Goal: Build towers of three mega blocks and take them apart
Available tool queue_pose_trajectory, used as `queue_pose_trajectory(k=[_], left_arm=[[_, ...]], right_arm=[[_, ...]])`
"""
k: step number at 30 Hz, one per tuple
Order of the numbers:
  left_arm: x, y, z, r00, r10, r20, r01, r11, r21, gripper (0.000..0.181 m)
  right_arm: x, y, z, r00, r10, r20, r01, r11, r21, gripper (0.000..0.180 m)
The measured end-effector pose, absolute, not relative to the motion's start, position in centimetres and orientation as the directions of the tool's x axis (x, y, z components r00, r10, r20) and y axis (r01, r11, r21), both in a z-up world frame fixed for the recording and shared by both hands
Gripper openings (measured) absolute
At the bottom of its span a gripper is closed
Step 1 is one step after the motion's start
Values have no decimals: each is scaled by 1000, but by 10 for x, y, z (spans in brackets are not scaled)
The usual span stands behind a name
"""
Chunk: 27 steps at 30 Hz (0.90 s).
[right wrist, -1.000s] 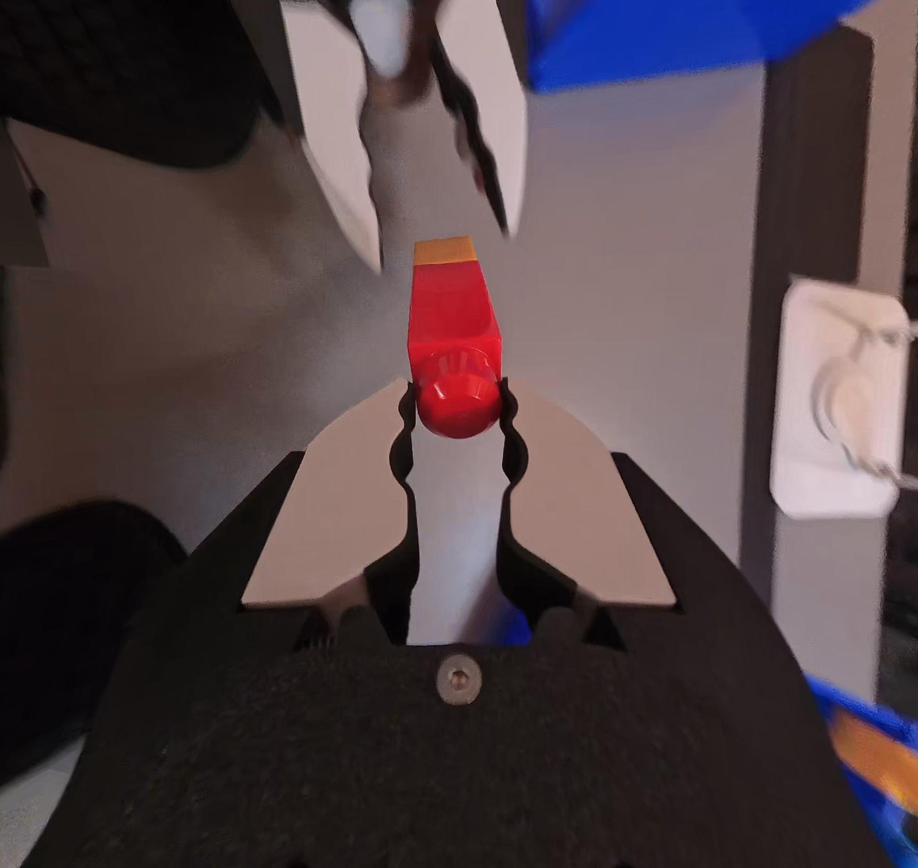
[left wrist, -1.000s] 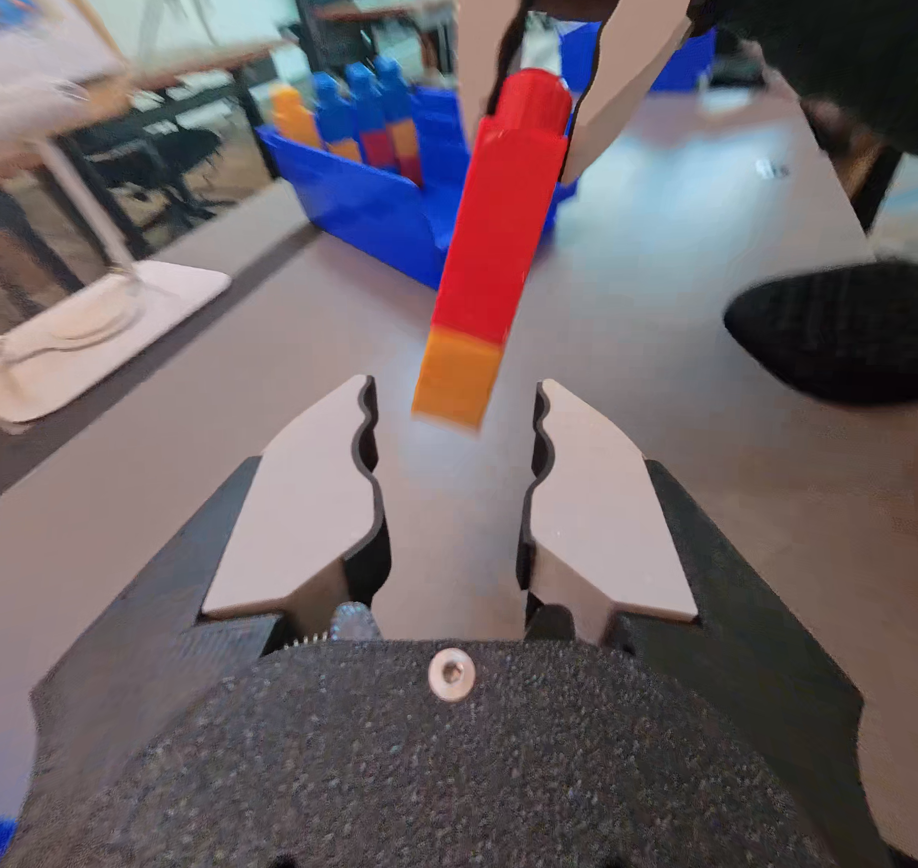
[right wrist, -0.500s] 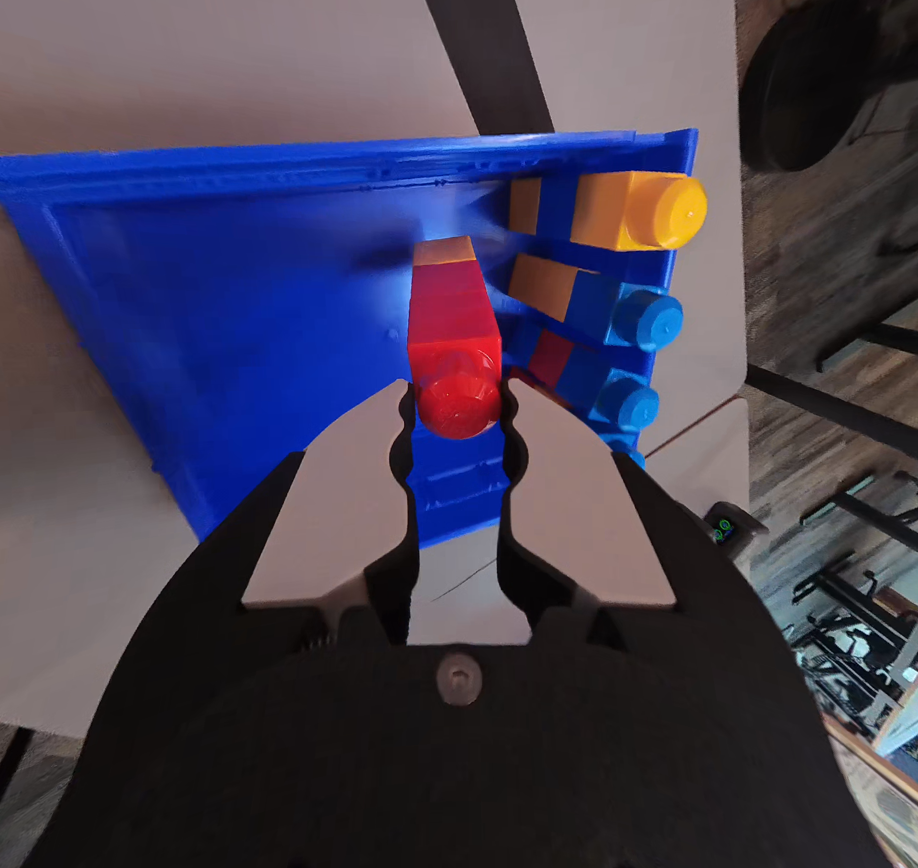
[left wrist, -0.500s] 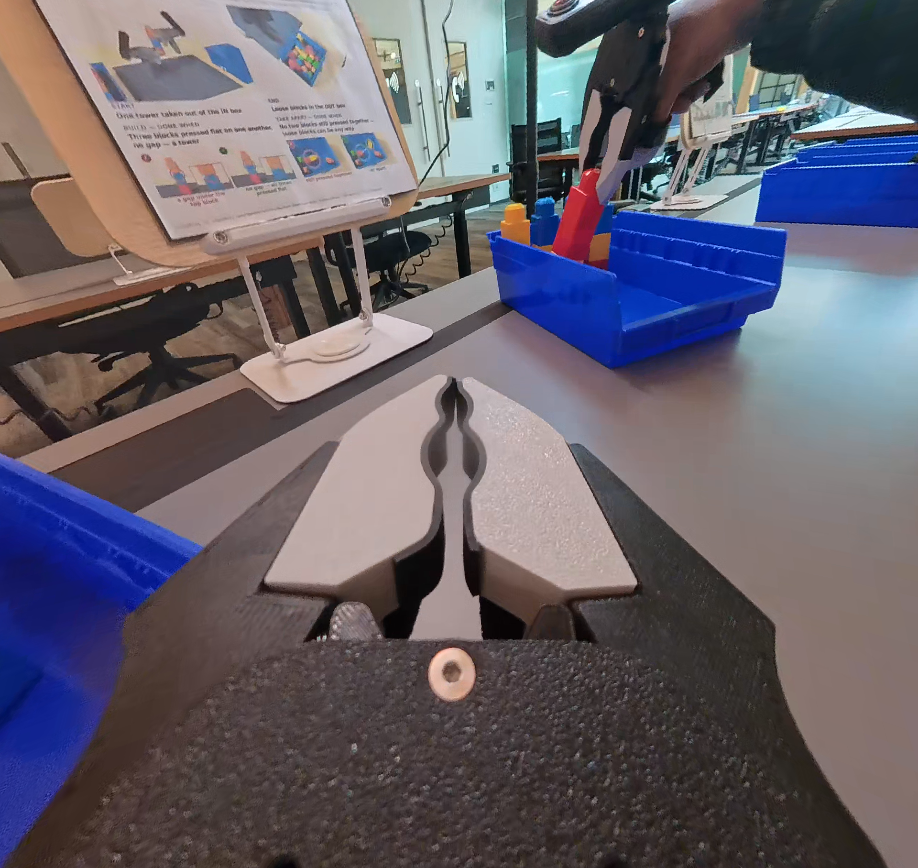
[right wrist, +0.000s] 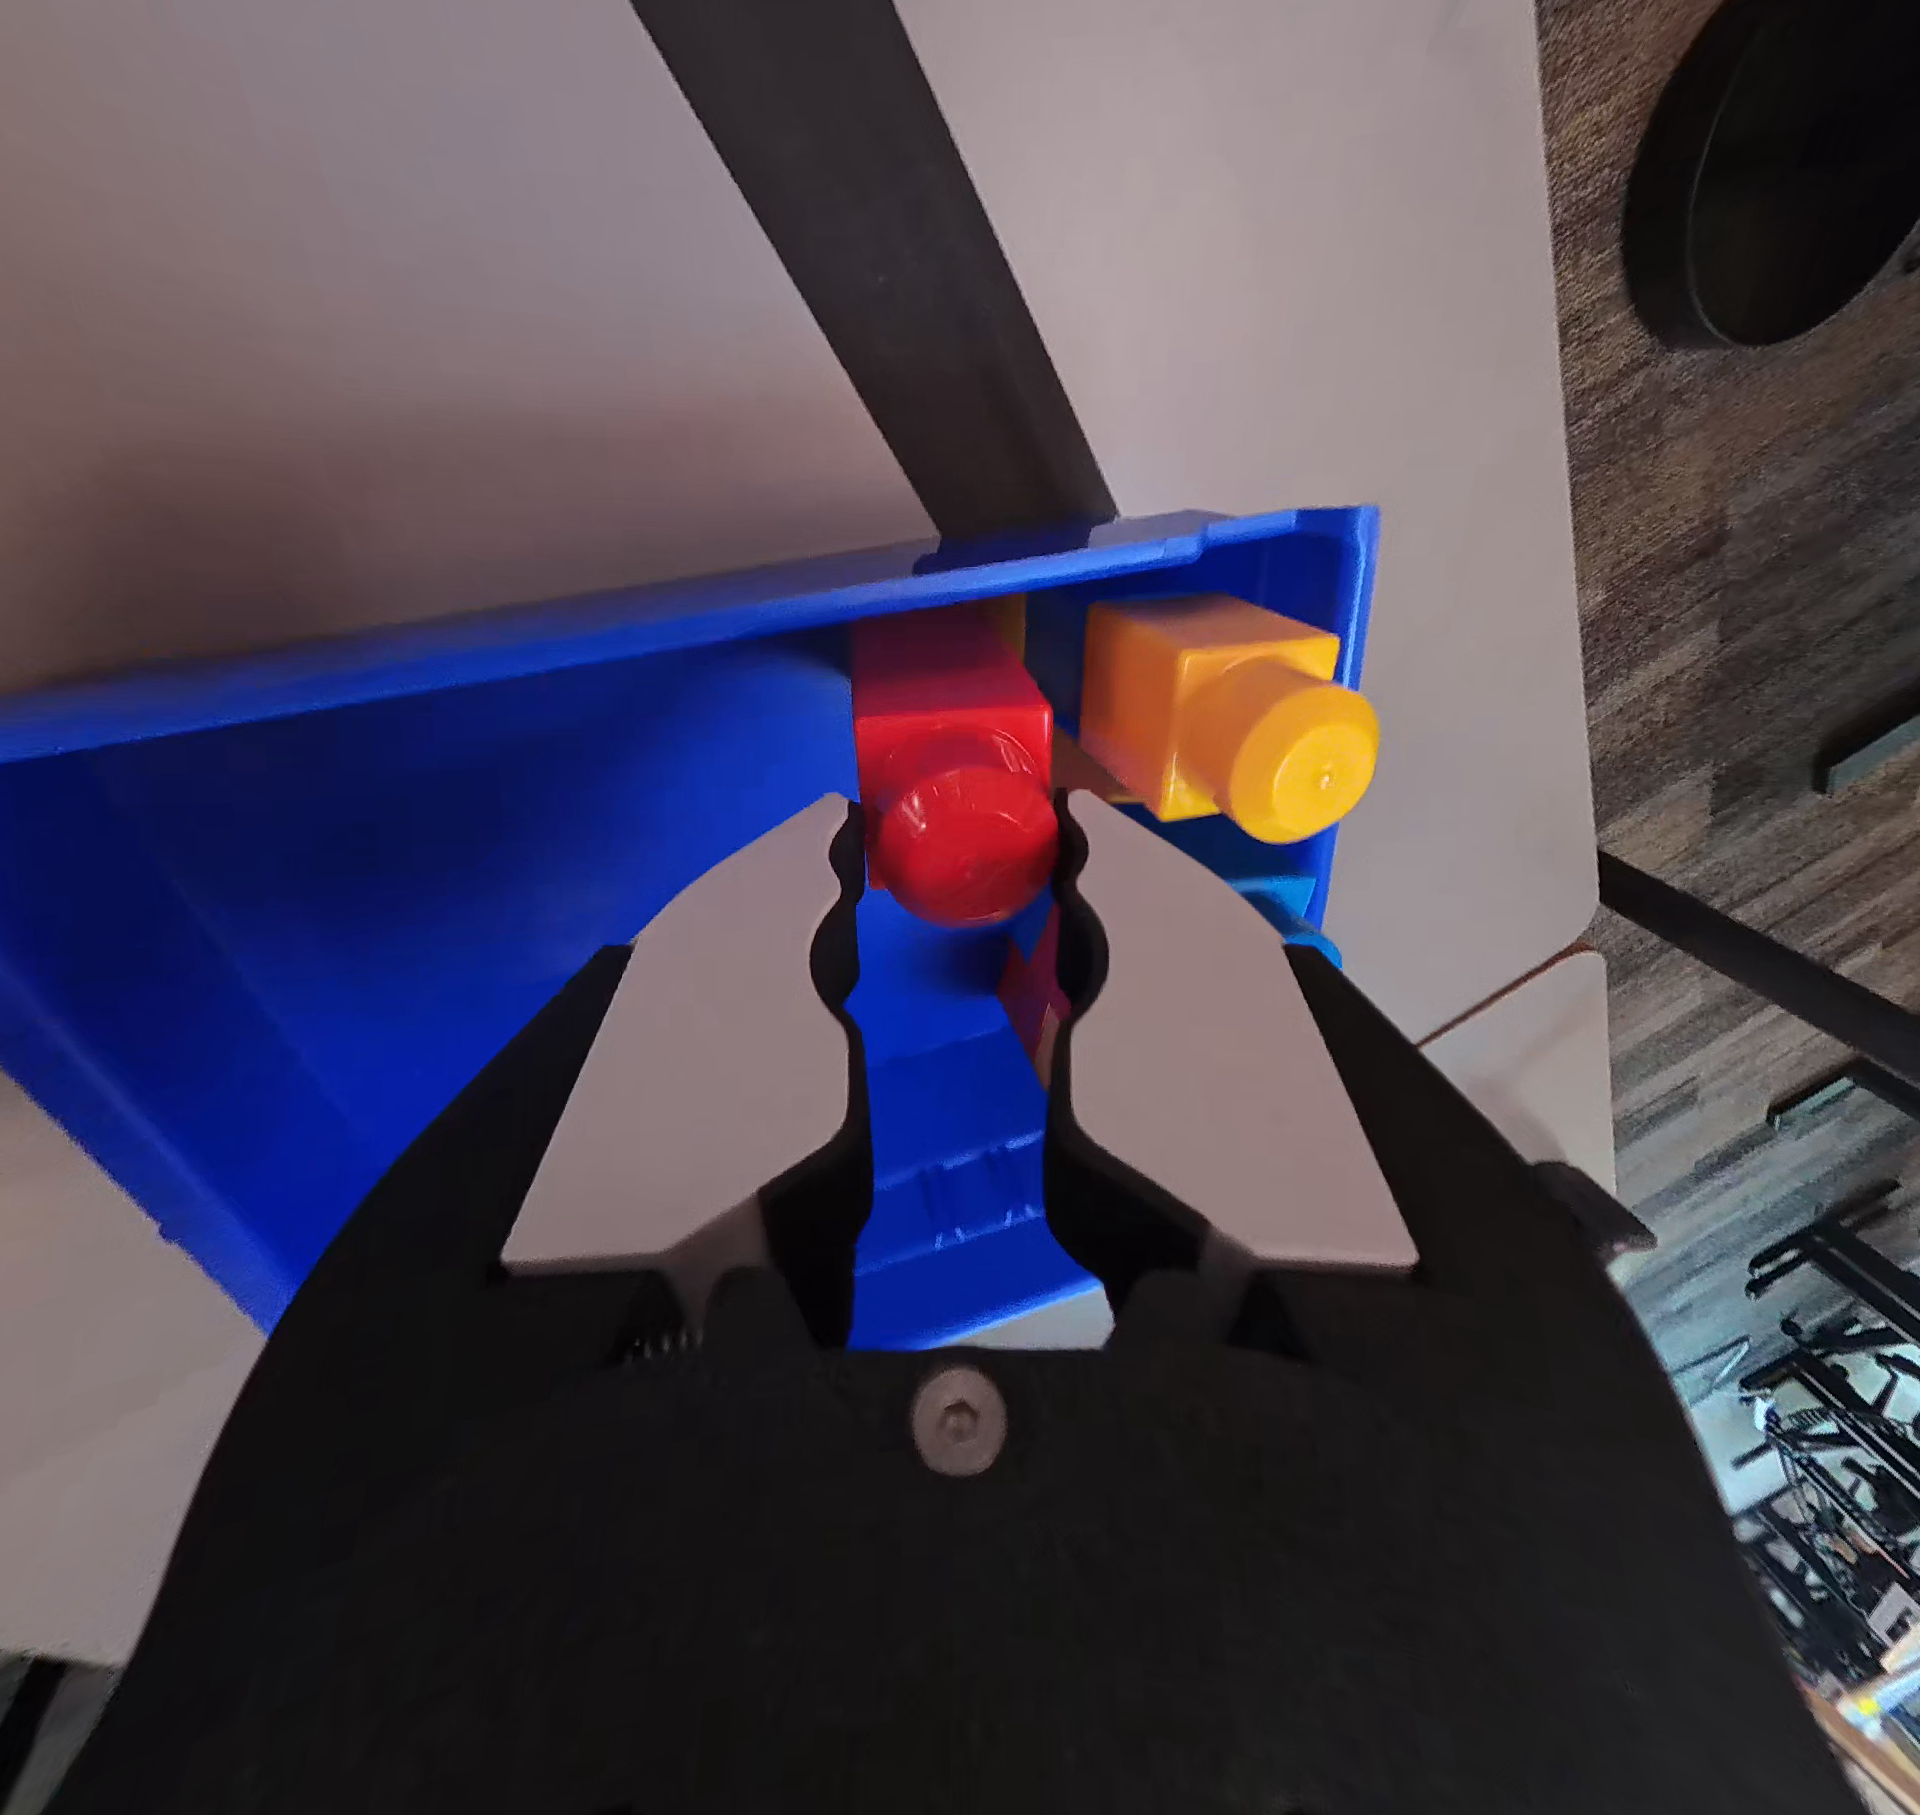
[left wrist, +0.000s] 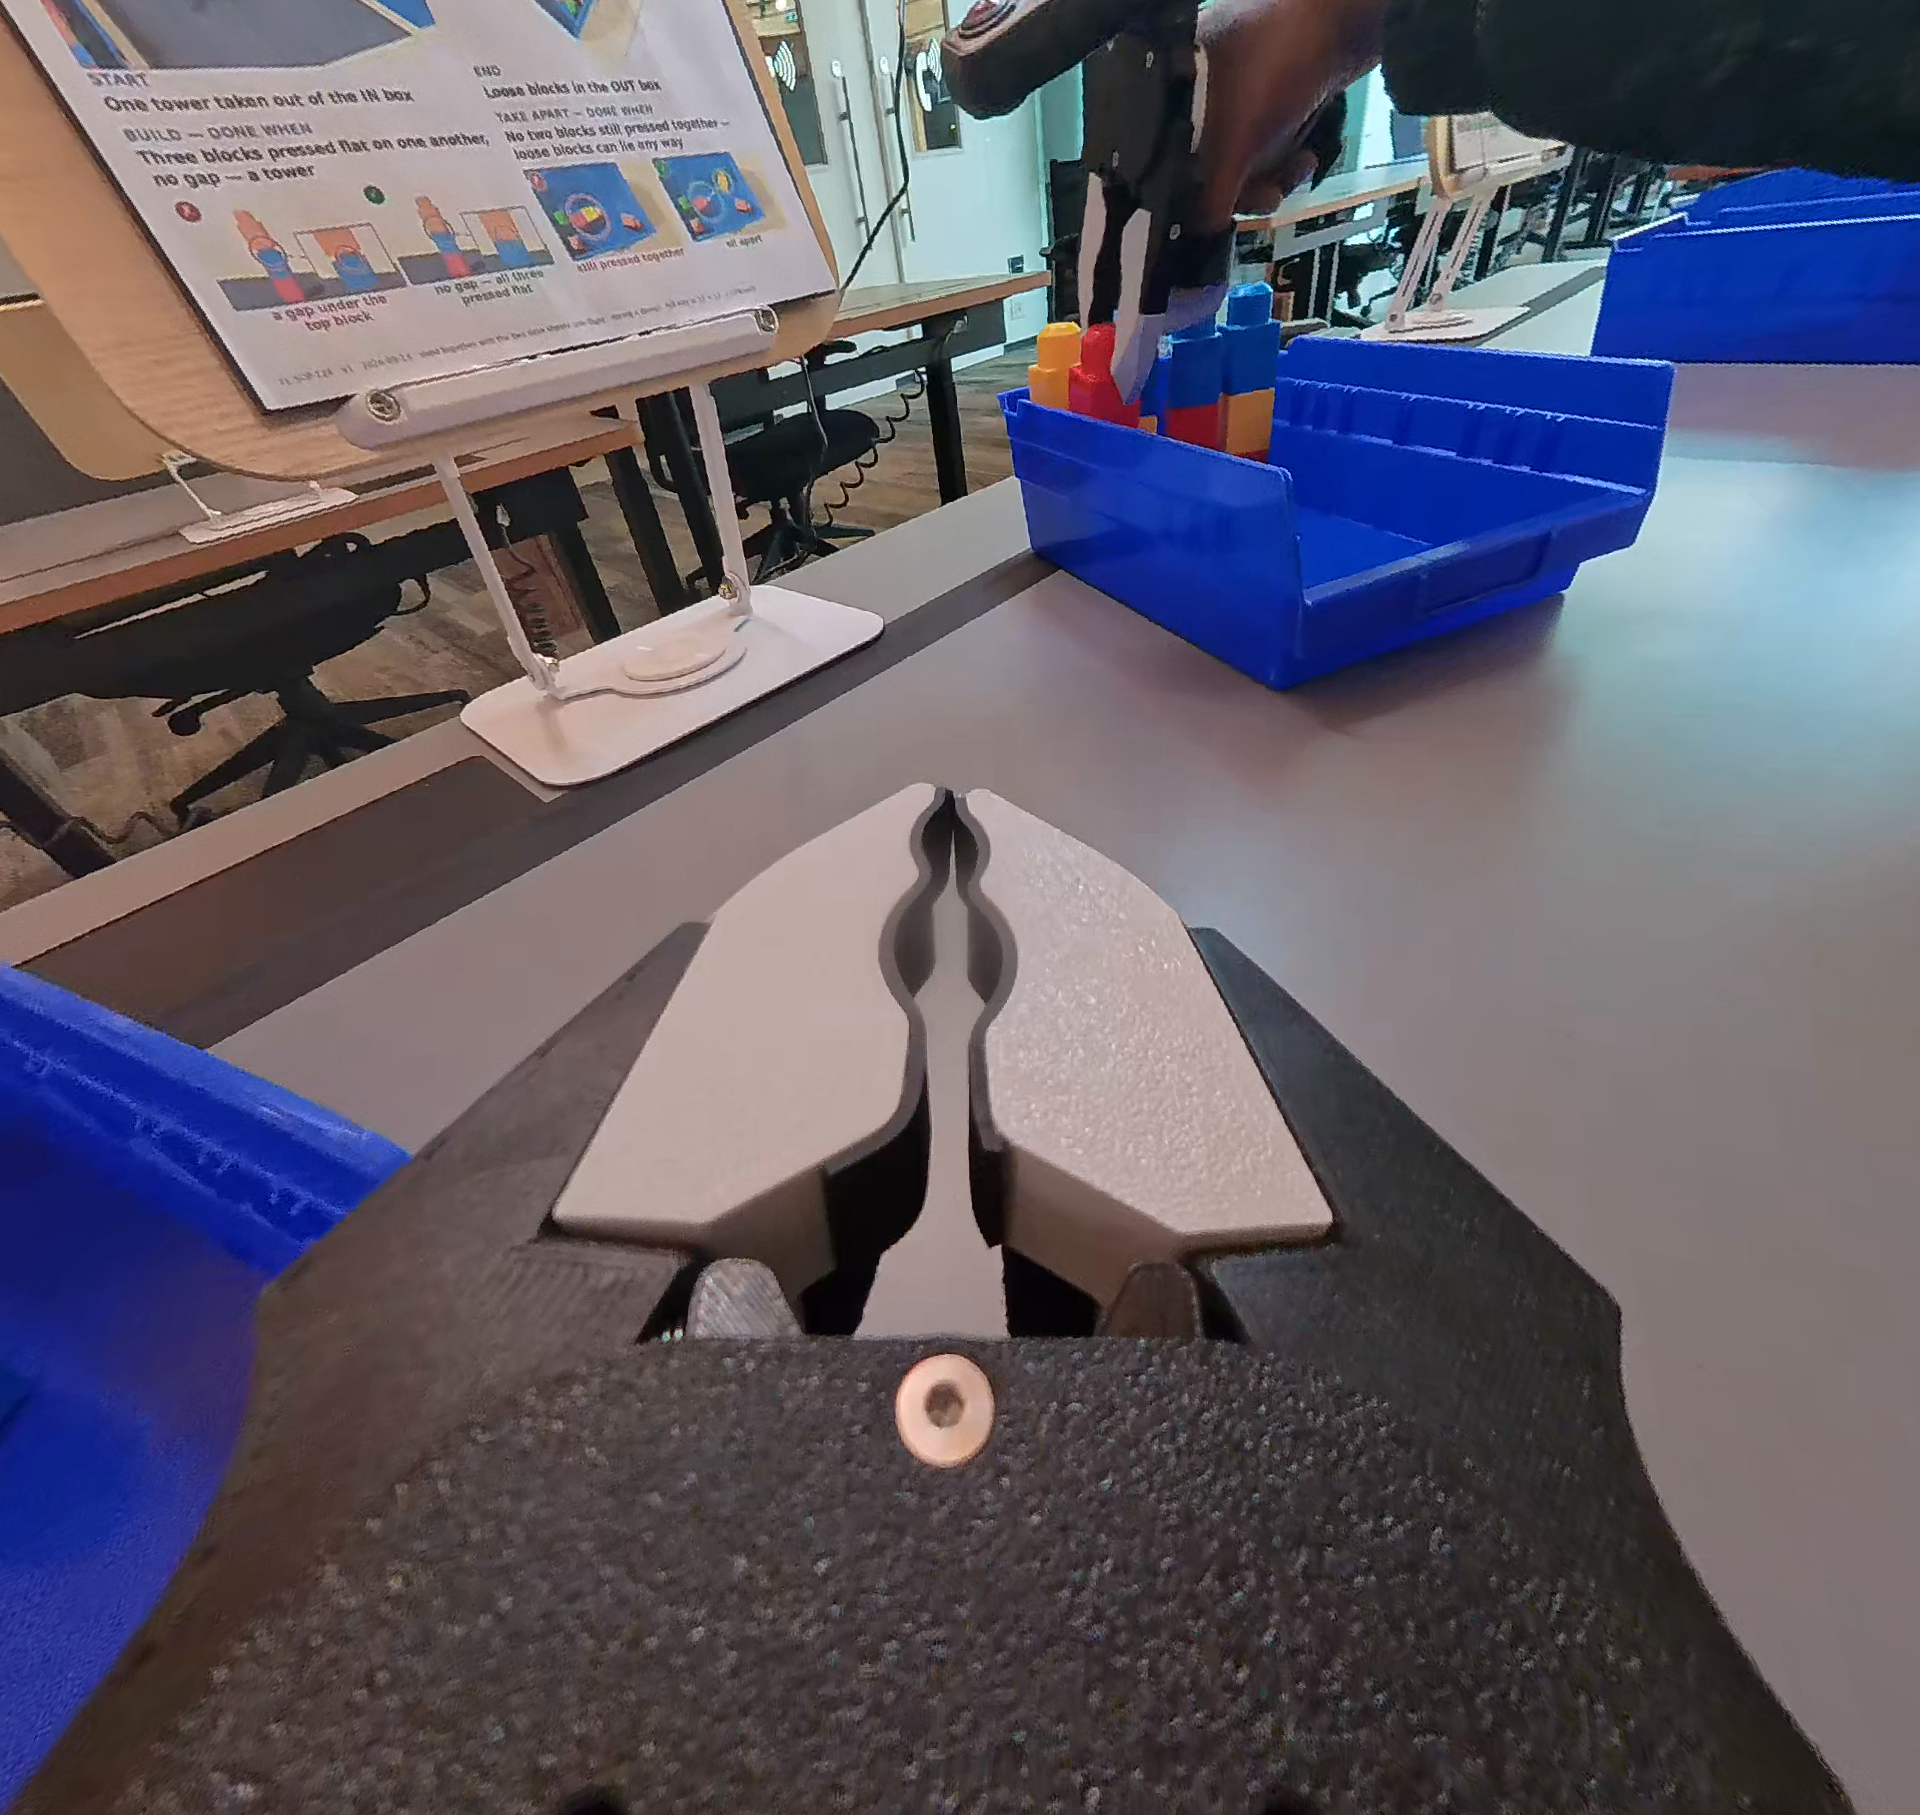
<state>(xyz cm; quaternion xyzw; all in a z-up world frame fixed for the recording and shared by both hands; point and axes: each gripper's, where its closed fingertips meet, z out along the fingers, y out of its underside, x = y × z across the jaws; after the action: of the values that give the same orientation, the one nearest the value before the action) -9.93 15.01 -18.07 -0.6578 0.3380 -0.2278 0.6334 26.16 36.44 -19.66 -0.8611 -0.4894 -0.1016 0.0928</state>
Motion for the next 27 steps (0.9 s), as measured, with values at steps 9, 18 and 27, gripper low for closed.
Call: queue_pose_trajectory(k=[9,18,27], left_arm=[[-97,150,-187,663,-737,-134,-172,24,-985,0],[-98,149,-184,663,-736,-136,-166,32,-986,0],[-101,150,-173,686,-716,-133,-143,47,-989,0]], right_arm=[[252,379,-193,449,798,401,892,-429,-145,41],[227,351,-133,451,604,657,891,-263,-369,44],[173,251,-142,653,498,571,725,-190,-663,38]])
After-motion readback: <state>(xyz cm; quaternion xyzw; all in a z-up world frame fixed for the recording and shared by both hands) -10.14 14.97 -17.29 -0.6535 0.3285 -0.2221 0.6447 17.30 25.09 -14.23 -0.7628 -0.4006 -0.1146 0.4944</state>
